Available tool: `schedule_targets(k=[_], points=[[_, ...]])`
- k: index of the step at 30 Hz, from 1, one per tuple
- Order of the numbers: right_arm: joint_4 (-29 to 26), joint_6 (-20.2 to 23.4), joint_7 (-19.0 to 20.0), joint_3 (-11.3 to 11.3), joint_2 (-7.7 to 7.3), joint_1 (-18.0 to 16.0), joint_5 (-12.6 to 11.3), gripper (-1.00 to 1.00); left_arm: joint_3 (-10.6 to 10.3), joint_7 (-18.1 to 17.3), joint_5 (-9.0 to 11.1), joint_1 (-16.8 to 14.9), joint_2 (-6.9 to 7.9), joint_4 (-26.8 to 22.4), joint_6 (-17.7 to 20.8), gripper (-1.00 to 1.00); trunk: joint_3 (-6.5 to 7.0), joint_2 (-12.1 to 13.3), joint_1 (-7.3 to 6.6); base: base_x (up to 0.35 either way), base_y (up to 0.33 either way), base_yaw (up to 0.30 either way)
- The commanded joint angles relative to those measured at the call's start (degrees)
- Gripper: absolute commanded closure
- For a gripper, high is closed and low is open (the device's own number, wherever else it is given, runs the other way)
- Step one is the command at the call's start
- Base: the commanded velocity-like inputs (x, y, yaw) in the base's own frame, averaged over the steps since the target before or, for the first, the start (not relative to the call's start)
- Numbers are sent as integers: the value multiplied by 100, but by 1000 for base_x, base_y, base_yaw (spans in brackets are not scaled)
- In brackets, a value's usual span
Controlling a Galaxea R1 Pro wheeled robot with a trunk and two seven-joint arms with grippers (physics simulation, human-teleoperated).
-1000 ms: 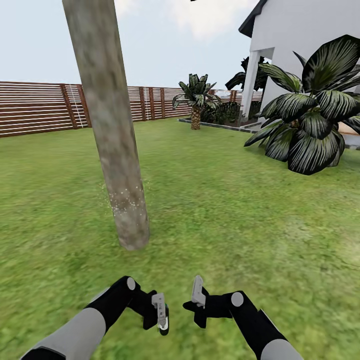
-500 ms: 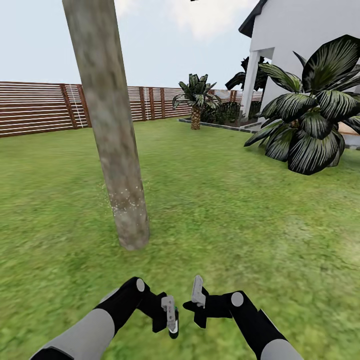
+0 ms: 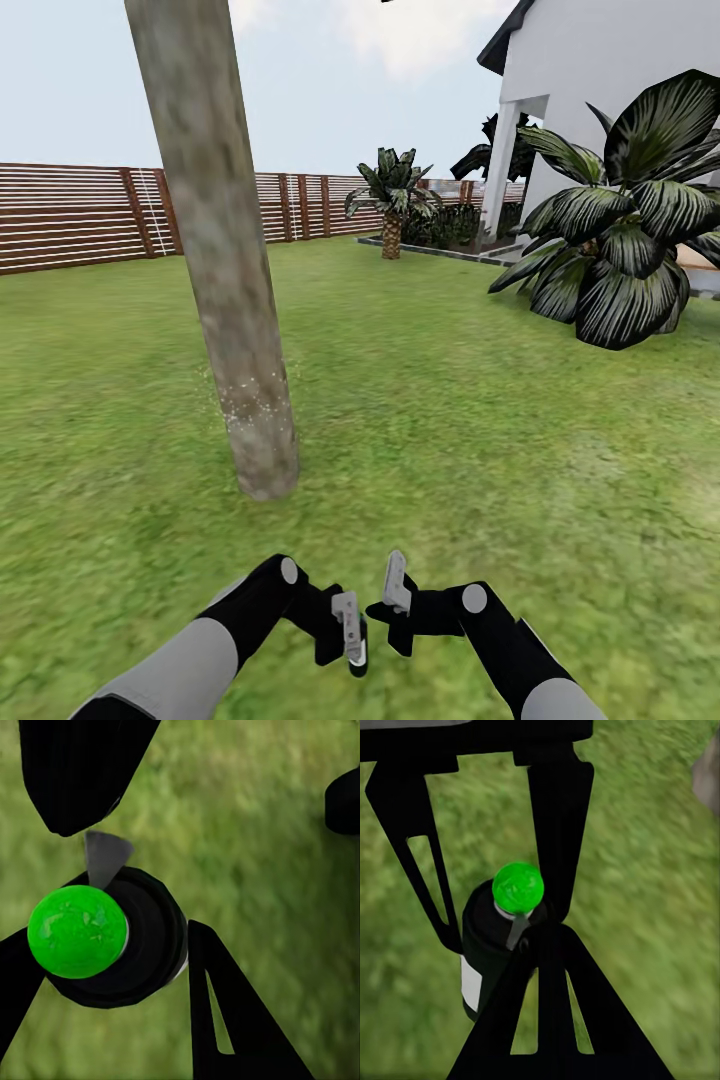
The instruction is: In the garden, pick up the pesticide atomizer on the floor and spray pesticide onto both trees until each tree trunk is fully covered.
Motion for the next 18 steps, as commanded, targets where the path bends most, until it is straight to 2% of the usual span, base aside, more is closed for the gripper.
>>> schedule_targets(k=[1, 14, 18], points=[[-7, -36, 5, -3, 2, -2, 53, 100, -1, -14, -32, 1, -4, -9, -12, 100, -5, -2, -1, 0, 0, 0], [-7, -35, 5, -4, 2, -2, 53, 100, -1, -8, -31, -5, -80, -9, -12, 100, -5, -2, -1, 0, 0, 0], [-7, -36, 5, -2, 2, -2, 53, 100, 2, -8, -40, -5, -43, -6, -12, 100, -5, -2, -1, 0, 0, 0]])
